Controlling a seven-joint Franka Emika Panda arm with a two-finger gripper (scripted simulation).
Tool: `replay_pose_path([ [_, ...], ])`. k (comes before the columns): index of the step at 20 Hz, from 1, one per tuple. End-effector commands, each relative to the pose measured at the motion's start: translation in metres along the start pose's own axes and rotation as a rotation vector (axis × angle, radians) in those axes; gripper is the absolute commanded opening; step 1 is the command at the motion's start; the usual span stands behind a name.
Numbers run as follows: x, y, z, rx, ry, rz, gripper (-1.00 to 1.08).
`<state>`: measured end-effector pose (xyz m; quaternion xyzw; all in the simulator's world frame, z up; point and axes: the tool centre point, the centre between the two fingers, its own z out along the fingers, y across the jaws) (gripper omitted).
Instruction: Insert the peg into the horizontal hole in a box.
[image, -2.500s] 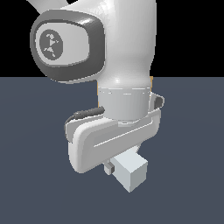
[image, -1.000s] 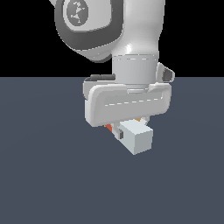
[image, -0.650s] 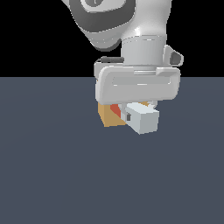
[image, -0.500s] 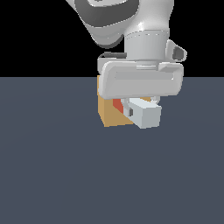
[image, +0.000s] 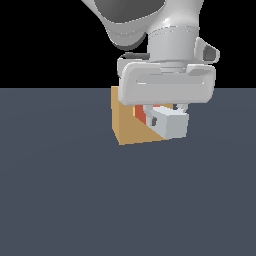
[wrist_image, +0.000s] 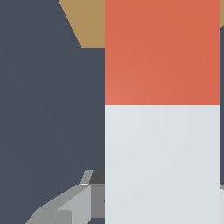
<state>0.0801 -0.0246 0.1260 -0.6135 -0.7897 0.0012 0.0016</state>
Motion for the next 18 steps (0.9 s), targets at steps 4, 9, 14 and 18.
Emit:
replay_pose_path([
  [4, 0.0, 0.001, -0.001, -0.001, 0.0, 0.001, -1.0],
  [9, -0.001, 0.003, -0.005, -0.007, -0.001, 0.001, -1.0],
  [14, 0.006, 0.001, -0.002, -0.002, 0.0, 0.001, -1.0],
  [18, 0.028, 0.001, -0.003, -0.003, 0.0, 0.001, -1.0],
])
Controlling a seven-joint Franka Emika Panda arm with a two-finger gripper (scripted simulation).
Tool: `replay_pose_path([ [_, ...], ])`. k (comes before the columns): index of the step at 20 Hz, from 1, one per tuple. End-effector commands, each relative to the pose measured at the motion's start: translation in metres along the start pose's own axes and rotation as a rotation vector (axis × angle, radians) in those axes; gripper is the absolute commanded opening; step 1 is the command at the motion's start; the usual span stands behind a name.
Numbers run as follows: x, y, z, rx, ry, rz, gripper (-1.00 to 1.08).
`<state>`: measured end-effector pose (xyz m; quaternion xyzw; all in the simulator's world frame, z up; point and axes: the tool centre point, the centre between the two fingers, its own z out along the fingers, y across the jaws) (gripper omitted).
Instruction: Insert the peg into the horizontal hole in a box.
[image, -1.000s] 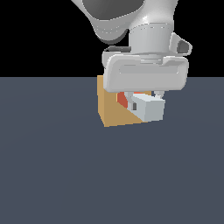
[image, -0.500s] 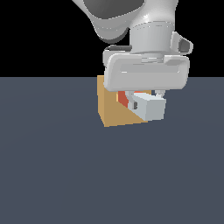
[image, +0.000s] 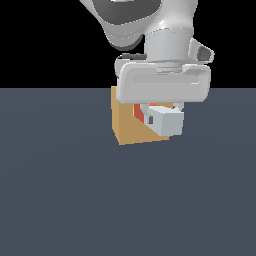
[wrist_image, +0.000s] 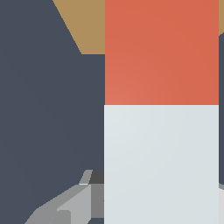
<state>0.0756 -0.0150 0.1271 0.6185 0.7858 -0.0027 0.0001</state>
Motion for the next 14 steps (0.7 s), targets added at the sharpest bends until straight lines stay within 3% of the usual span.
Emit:
replay_pose_path([
  [1, 0.025, 0.002, -0.002, -0.004, 0.004, -0.012, -1.0],
  [8, 0.081, 0.002, -0.004, -0.006, 0.004, -0.012, -1.0],
  [14, 0.097, 0.003, -0.004, -0.007, 0.004, -0.011, -1.0],
])
